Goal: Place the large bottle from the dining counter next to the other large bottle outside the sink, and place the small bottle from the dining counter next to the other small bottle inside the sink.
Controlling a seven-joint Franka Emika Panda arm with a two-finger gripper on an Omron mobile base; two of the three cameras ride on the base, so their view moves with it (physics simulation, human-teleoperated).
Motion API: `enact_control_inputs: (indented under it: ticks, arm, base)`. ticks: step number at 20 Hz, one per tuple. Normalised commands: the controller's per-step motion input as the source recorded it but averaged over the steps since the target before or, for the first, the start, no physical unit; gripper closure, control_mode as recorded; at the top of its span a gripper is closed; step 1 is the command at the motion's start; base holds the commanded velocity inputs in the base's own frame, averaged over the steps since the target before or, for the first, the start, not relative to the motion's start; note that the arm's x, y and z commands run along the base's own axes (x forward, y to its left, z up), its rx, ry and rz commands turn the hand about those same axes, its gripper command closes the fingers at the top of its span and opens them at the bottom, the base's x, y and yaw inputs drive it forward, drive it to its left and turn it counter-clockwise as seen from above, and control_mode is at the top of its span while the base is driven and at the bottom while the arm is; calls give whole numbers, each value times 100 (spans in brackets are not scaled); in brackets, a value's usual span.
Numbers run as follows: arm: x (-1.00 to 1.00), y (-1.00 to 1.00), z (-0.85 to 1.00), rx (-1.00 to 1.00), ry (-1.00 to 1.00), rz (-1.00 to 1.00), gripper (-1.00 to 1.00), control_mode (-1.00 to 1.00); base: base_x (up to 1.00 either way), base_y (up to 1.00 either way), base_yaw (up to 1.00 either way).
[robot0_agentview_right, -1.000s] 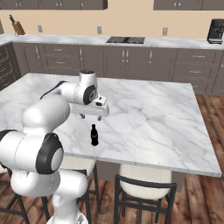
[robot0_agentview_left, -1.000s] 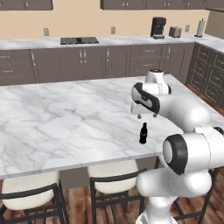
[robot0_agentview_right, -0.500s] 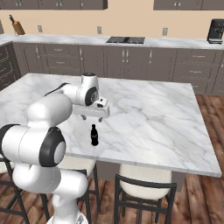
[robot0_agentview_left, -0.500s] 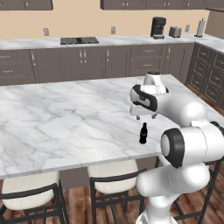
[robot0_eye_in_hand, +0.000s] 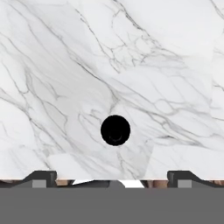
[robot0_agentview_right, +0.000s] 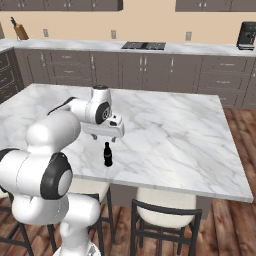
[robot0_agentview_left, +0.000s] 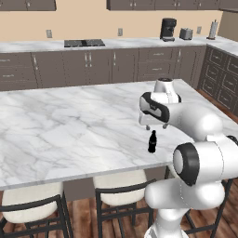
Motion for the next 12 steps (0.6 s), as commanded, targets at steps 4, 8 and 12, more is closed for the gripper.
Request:
enact_control_inputs:
  ticks: [4, 8, 12]
  arm:
    - [24, 0, -14, 0, 0, 0, -100, -100]
    - [16, 0, -9, 0, 0, 0, -100, -100]
    - [4, 0, -4, 0, 1, 0, -100, -100]
  base:
    - [0, 0, 0]
    - [0, 0, 0]
    - [0, 0, 0]
